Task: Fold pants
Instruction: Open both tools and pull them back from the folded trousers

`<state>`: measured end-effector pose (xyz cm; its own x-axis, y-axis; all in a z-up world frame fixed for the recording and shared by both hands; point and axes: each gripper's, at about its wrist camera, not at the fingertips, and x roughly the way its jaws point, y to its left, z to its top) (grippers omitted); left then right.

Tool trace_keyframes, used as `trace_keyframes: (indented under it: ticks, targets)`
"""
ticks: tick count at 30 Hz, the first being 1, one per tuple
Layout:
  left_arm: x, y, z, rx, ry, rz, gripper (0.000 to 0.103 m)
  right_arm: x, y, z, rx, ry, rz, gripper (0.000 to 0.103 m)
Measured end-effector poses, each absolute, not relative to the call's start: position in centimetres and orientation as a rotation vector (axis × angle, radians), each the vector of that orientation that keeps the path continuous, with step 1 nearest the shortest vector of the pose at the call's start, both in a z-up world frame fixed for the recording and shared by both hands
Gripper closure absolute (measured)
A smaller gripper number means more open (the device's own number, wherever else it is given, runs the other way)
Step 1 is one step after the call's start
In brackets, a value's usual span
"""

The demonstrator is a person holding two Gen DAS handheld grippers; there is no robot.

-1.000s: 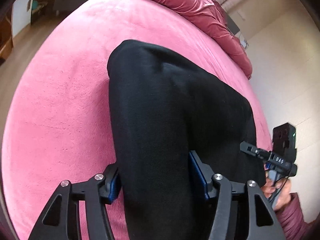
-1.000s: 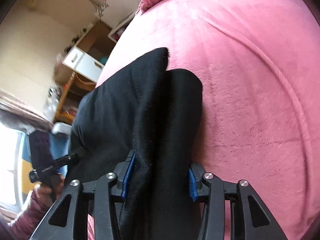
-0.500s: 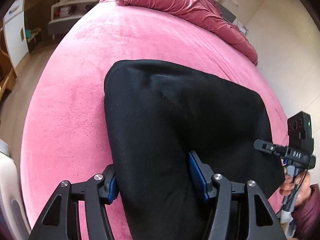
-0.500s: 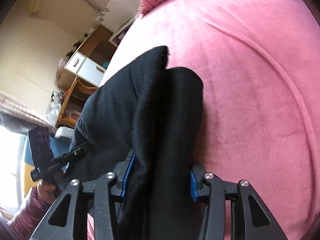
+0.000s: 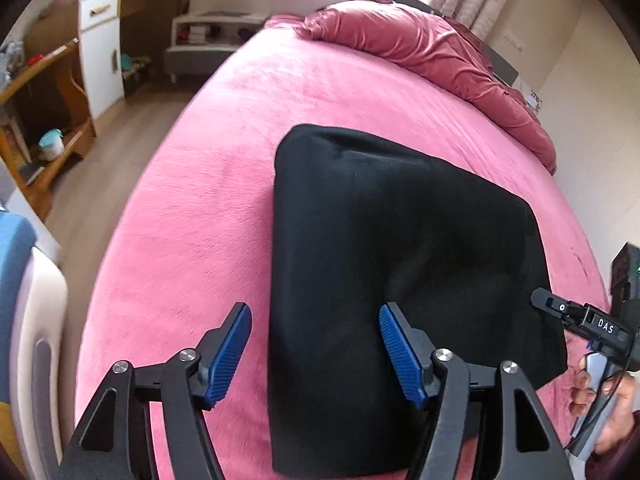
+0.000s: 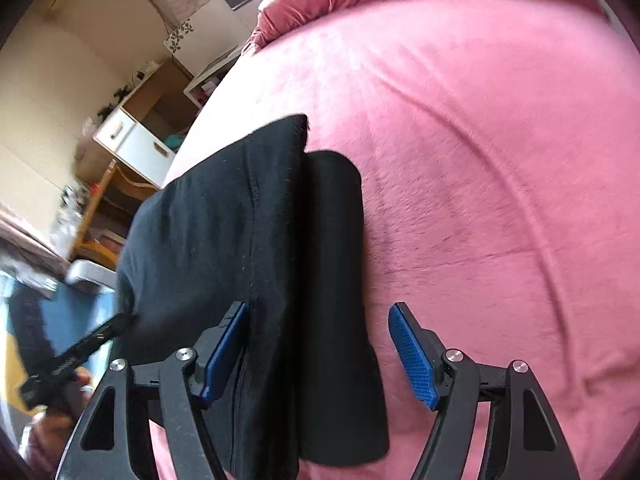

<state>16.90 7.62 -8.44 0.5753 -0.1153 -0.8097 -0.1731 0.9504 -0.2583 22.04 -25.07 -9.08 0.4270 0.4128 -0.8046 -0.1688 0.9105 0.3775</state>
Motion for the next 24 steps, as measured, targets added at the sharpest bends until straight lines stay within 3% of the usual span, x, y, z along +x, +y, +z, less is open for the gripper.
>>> trace_keyframes:
  ticks: [24]
  targets:
    - [6.2,3.6,-4.5,-0.217,0.774,0.091,0.035,9.8,-23.5,-2.6,0.017,0.788,0.092,0.024]
